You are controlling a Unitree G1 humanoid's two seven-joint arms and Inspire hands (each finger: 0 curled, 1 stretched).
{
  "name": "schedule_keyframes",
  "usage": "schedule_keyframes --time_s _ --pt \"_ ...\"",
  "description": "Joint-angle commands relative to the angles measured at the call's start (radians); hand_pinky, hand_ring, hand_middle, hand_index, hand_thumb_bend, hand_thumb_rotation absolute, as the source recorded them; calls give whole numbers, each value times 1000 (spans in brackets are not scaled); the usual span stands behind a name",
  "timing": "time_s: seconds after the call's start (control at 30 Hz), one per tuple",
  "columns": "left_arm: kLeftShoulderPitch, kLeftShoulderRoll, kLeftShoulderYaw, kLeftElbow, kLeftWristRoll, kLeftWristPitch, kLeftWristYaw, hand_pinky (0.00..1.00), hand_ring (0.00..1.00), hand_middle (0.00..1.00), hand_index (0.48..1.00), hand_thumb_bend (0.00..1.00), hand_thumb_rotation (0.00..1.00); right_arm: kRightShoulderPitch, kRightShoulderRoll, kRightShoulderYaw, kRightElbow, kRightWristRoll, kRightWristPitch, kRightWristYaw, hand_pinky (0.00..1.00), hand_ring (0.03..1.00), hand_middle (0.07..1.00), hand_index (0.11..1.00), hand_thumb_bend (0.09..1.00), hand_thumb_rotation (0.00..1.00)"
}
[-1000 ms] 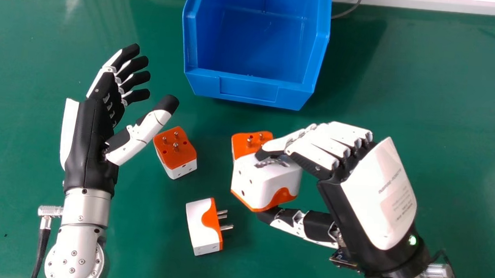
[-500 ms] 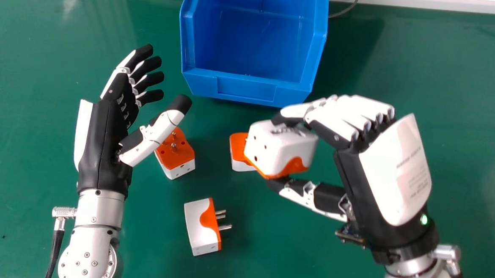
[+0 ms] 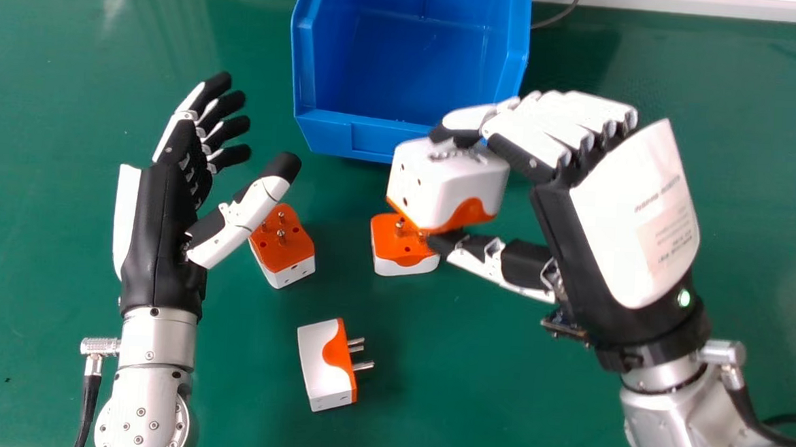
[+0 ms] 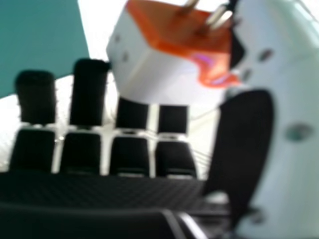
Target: Pick all objects and put in blue box
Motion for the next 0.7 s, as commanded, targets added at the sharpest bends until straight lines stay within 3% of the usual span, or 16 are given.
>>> schedule_keyframes --time_s 0.0,0.07,0.37,0.43,0.57,0.67 --pt "-6 2 0 -22 0 -17 5 773 826 860 863 763 392 -33 3 -20 -33 33 4 12 289 426 500 566 490 0" --pt "-9 0 0 -18 -4 -20 5 771 824 857 861 762 393 -51 3 -25 -32 39 8 31 287 426 502 566 490 0" --pt "-14 -1 -2 -6 -1 -22 8 771 823 857 862 758 393 -151 -5 -36 -21 48 31 101 285 424 503 566 489 0" --pt "-16 -4 -3 -3 -8 -24 3 771 823 857 862 758 393 -180 -9 -36 -16 58 36 126 285 424 503 566 489 0" --pt "-15 -3 -5 -3 6 -25 13 771 822 855 861 755 393 -237 -9 -35 14 57 46 145 284 423 505 564 489 0" --pt "-14 -4 -6 -2 -4 -24 1 770 821 855 860 755 393 -287 -14 -33 63 58 39 138 284 423 506 561 489 0"
